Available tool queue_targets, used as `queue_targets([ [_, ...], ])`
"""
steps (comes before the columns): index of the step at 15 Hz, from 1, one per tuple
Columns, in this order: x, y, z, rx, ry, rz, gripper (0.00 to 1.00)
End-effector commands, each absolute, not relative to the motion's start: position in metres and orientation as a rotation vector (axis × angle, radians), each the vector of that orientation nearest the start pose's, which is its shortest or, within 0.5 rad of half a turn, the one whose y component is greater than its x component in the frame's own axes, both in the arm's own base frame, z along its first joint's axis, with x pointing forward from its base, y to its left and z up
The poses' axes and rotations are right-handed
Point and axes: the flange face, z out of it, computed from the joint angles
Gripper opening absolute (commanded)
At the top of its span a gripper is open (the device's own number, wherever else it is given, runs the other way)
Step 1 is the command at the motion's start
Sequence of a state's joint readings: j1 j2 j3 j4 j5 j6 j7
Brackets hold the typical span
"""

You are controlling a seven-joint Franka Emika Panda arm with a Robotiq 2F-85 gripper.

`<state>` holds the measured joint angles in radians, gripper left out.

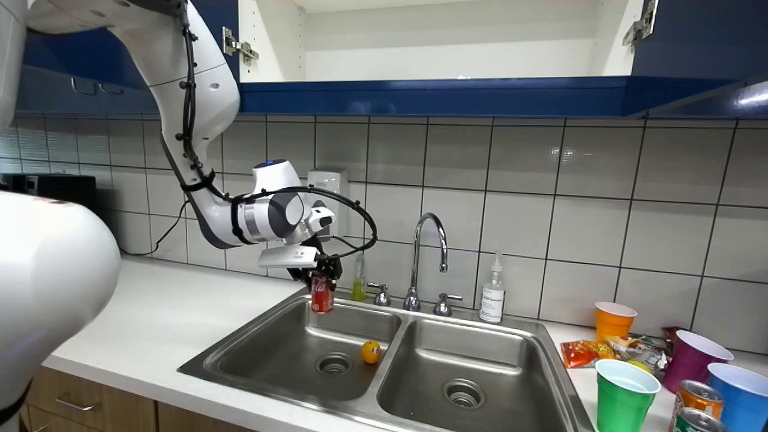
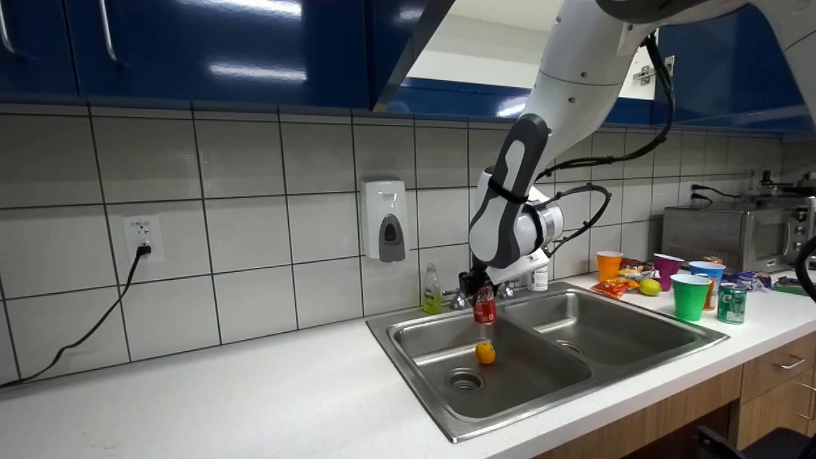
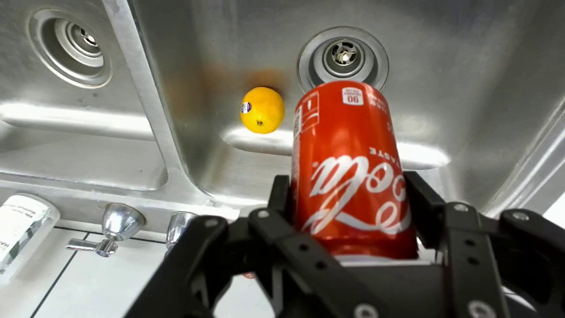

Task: Remove the red can from the sink and put it in the cabinet

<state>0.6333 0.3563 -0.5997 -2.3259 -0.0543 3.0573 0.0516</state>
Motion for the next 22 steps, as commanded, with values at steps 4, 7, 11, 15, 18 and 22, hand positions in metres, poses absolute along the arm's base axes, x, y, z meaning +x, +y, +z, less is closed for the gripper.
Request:
queue_targets([
  [4, 0.516, 0.029, 0.295, -3.202, -0.256, -0.620, 0.40],
  [7, 0.501, 0.031, 0.305, -3.192, -0.306, -0.586, 0.40],
  [11, 0.484, 0.030, 0.320, -3.194, -0.358, -0.543, 0.40],
  [15, 0.466, 0.029, 0.334, -3.220, -0.365, -0.482, 0.40],
  [18, 0.453, 0.030, 0.350, -3.234, -0.367, -0.459, 0.40],
  [22, 0.438, 0.034, 0.369, -3.244, -0.345, -0.457, 0.40],
])
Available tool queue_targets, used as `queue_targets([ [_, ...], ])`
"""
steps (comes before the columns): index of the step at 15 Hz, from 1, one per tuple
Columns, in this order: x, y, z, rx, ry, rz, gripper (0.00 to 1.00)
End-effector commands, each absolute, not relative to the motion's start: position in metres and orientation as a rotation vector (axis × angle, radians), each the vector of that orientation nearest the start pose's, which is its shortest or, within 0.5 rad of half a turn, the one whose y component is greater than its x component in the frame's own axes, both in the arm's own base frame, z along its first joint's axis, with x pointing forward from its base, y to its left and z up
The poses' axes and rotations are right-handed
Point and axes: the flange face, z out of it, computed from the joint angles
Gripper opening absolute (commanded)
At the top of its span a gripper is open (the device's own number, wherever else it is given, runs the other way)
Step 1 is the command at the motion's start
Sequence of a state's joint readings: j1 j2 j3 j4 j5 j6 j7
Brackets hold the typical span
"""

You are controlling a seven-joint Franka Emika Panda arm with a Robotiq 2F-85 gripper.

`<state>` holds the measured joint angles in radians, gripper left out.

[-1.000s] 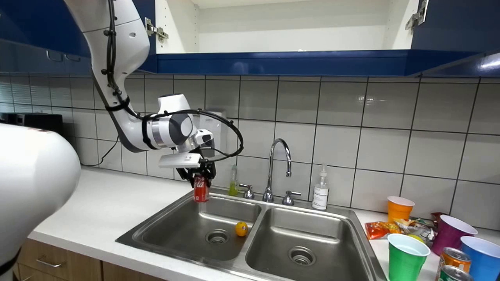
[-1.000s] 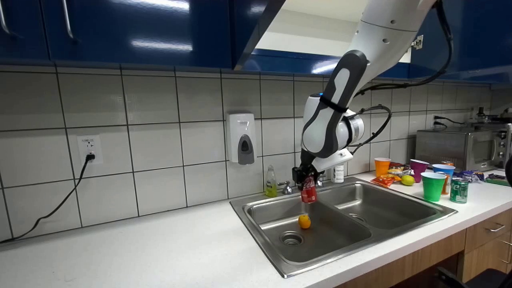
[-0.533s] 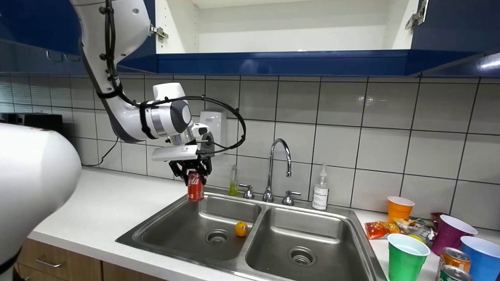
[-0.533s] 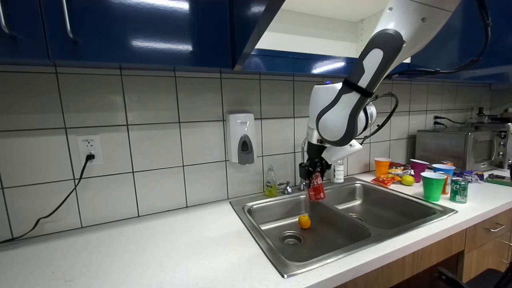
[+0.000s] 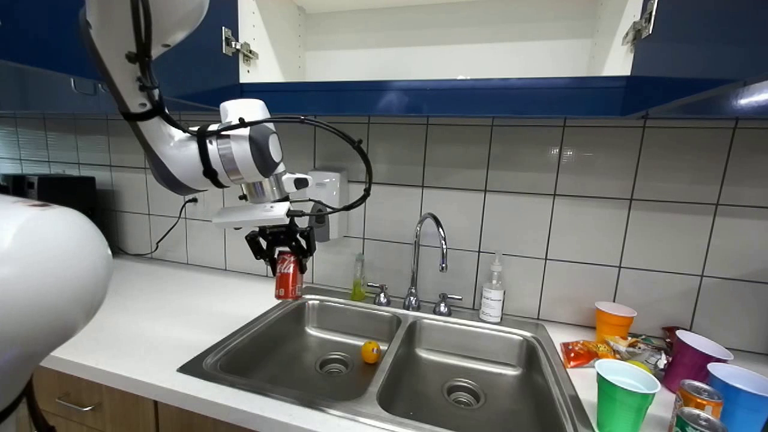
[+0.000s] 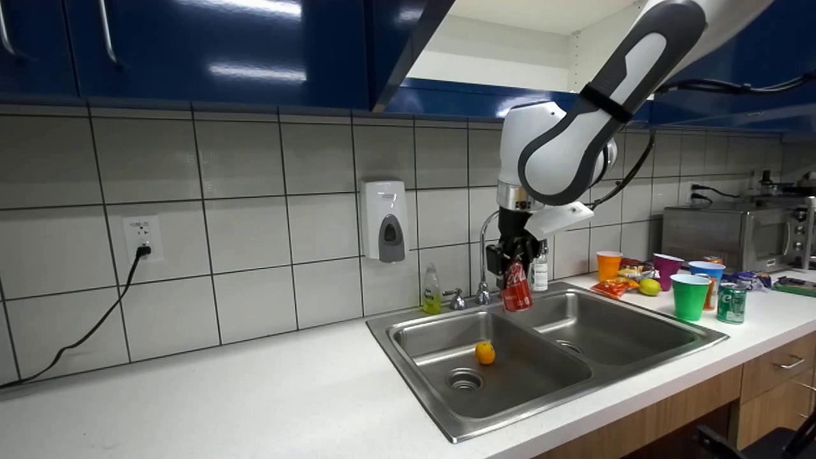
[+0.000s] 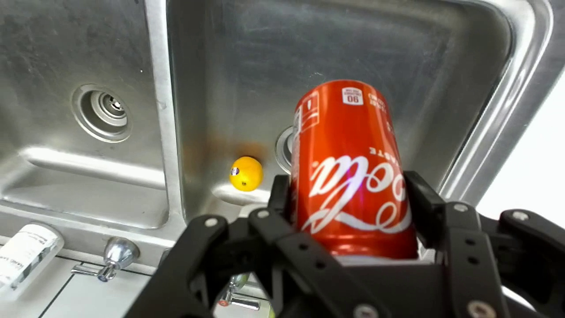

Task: Remove the red can from the sink and put it in the cabinet

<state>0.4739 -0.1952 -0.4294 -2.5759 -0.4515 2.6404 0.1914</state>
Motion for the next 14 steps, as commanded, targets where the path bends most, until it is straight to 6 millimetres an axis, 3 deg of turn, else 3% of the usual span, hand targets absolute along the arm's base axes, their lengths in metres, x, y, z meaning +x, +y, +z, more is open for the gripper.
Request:
queue_targets([
  [1, 0.436, 0.034, 0.375, -3.244, -0.329, -0.460, 0.40],
  [14, 0.438, 0.009, 0.439, -3.265, -0.176, -0.621, 0.40],
])
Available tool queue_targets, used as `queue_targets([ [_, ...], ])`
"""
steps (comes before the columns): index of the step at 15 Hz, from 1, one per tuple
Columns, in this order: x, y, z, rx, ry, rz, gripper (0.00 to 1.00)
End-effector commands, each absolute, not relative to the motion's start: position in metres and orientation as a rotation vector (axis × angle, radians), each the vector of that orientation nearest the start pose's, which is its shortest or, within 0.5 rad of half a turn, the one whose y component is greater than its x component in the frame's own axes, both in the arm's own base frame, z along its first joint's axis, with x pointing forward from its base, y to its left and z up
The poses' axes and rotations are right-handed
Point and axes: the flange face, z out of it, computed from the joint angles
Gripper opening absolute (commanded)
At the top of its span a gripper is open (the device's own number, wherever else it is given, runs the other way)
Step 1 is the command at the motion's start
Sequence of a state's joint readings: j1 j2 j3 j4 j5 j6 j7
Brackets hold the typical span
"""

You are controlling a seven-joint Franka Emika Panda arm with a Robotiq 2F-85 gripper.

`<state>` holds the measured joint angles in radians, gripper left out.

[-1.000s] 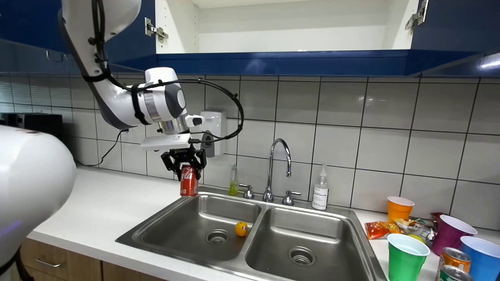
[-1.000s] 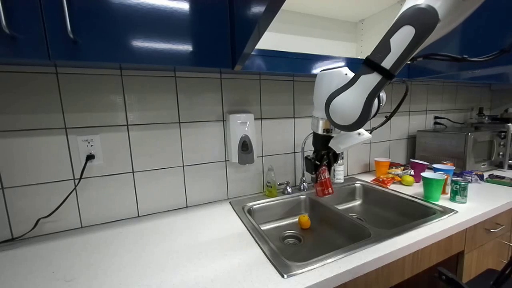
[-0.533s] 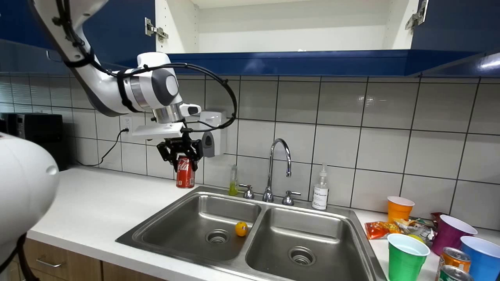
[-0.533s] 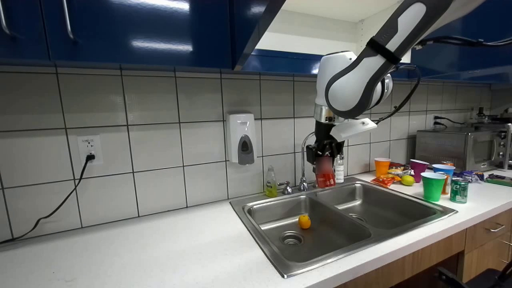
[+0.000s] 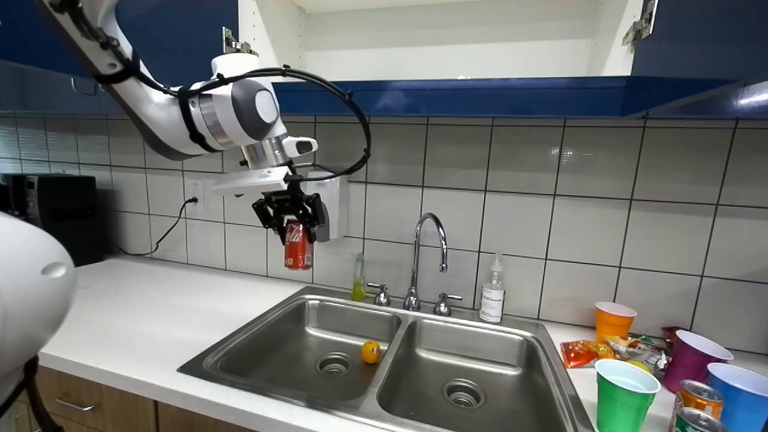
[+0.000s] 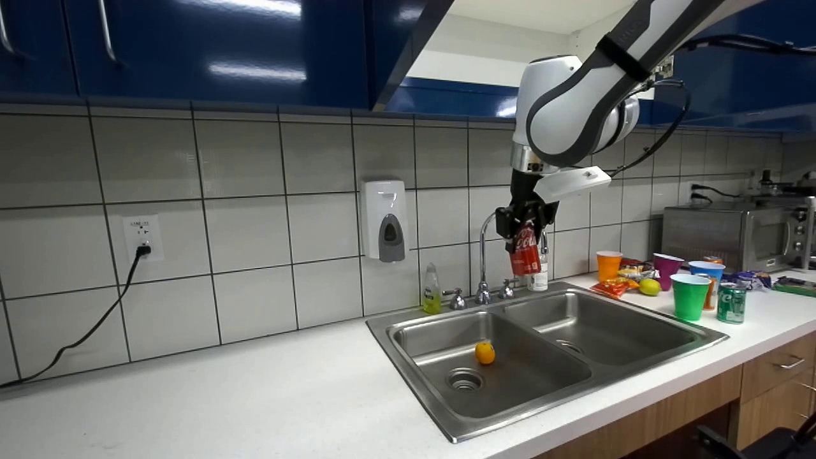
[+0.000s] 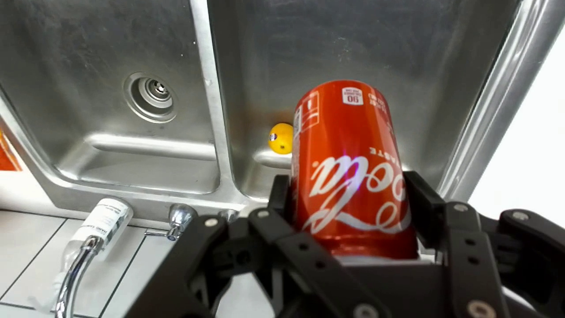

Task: Remove the red can from the sink and put it in the cabinet

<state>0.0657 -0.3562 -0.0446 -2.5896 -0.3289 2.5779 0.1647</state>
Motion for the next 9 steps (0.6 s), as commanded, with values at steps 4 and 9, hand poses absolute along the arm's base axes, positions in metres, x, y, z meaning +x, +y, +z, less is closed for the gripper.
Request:
queue_targets([
  [4, 0.443, 0.002, 0.457, -3.258, -0.163, -0.671, 0.40],
  [9, 0.448, -0.003, 0.486, -3.264, -0.172, -0.706, 0.40],
])
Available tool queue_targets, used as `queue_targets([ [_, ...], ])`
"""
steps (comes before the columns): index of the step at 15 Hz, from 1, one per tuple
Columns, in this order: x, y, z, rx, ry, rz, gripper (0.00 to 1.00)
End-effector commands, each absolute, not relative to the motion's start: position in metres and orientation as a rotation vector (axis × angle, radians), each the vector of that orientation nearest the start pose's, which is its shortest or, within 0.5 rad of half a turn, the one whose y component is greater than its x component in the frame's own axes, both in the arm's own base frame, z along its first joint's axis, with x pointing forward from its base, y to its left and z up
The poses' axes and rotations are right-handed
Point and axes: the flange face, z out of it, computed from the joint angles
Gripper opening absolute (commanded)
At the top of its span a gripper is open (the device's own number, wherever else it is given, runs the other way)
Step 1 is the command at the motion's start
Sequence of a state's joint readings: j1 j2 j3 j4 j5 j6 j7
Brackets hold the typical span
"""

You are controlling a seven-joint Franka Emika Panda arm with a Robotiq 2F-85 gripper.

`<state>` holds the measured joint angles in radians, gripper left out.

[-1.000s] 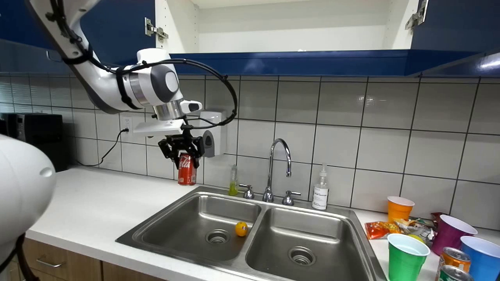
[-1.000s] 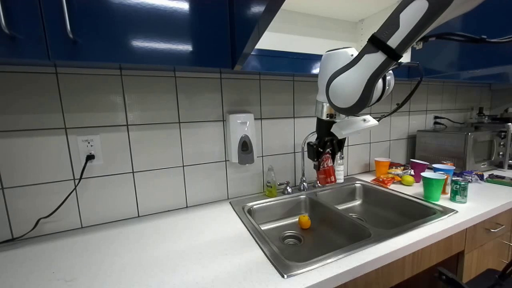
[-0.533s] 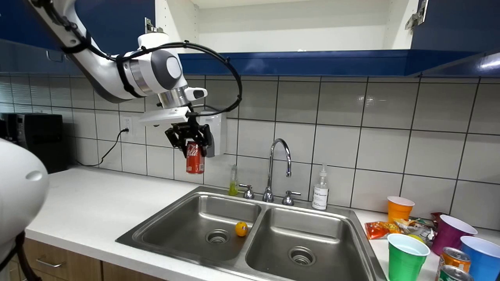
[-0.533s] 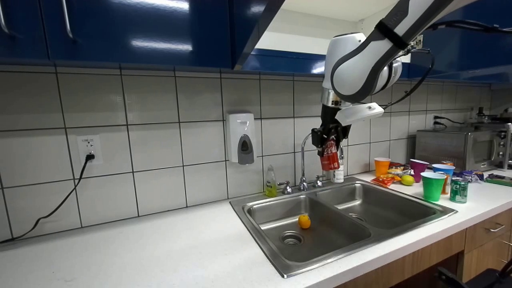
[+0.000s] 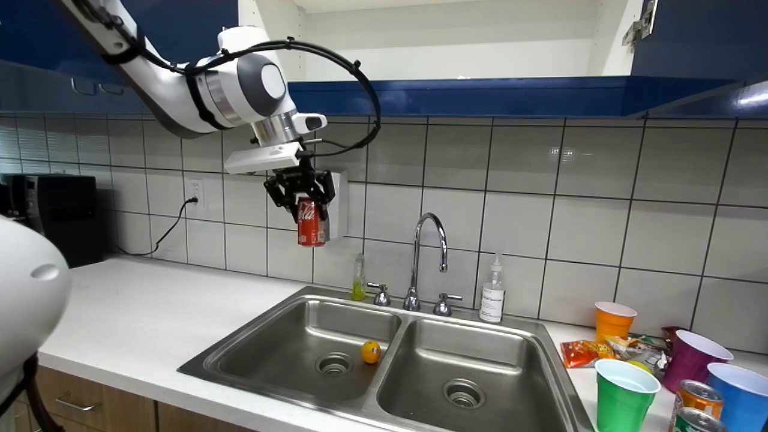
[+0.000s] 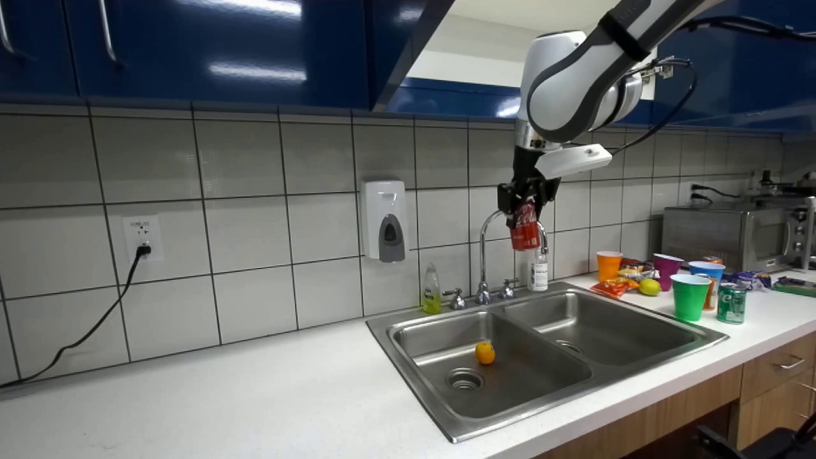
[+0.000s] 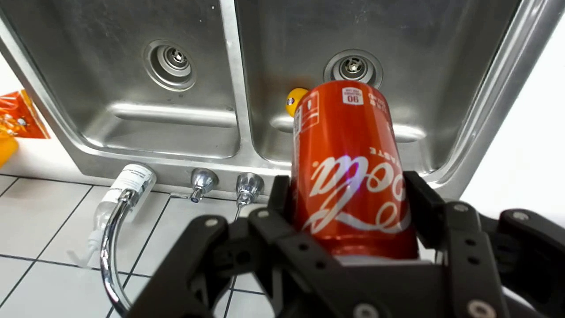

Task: Remove the red can from the sink and put it in the cabinet

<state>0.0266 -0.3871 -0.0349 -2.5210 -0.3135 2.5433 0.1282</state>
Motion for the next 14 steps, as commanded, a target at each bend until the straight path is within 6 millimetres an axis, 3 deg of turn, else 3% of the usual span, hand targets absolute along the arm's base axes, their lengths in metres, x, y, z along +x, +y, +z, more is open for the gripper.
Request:
queue_targets([
  [1, 0.448, -0.003, 0.492, -3.266, -0.176, -0.715, 0.40],
  [14, 0.454, -0.008, 0.564, -3.286, -0.140, -0.807, 0.40],
])
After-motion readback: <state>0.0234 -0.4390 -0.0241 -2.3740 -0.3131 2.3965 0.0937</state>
